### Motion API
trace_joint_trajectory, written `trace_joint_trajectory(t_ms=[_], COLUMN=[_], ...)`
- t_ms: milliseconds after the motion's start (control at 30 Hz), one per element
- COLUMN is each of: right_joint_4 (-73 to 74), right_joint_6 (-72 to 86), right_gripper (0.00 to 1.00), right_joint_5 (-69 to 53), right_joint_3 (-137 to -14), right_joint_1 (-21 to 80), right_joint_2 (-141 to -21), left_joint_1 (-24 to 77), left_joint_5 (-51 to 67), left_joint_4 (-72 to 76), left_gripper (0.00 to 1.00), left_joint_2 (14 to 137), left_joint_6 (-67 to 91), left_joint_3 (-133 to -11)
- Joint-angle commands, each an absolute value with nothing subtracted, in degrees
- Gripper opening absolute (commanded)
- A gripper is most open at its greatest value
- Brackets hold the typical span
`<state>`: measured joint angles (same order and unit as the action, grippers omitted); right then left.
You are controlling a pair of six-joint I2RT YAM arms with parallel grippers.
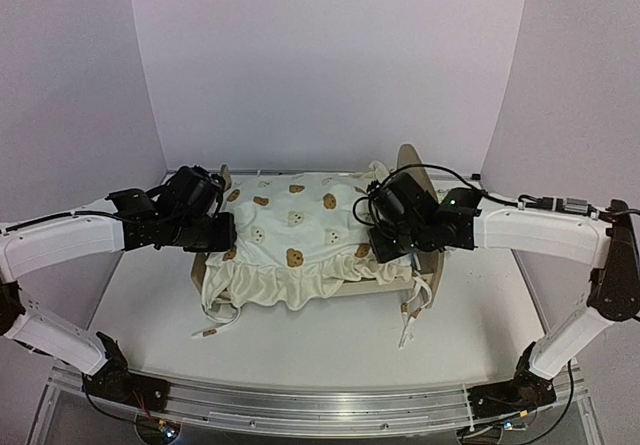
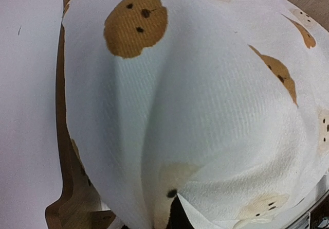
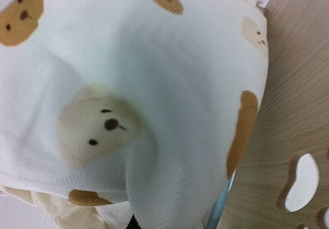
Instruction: Set up the pet bed
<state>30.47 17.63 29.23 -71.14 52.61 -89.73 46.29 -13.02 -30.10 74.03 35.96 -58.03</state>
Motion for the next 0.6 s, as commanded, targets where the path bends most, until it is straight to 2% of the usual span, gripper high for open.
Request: trace_joint_trajectory(t_ms=[0,267,367,467,567], right_joint_4=[29.9,29.7,29.7,29.7,29.9], right_joint_6=[13.0,13.0,13.5,13.4,13.0], right_gripper=[0.06,0.05,0.08,0.18,0.36], right_joint_5=[33.8,32.5,34.4,35.0,32.3], right_joint_3=[-75.7,-74.4,-73.4,-73.1,-73.8], right_joint_1=[50.7,48.9,48.9,48.9,48.9], right_joint_2=[-85.8,-91.7,-92.0,-90.8,-89.6], left_joint_1=[46.1,46.2,46.1,46.1,46.2], left_joint_5=[-10.4,-15.0,-15.9,-14.5,-12.3], left_joint_4=[-24.7,-23.4,-24.2,-25.4,-25.7], left_gripper=[0.06,0.06,0.08,0.17,0.35], left_joint_2=[75.8,77.4,78.0,77.9,75.2], left_joint_6=[35.0,36.4,36.7,36.8,35.9], left_joint_3=[-62.1,-59.4,-58.9,-58.4,-57.5])
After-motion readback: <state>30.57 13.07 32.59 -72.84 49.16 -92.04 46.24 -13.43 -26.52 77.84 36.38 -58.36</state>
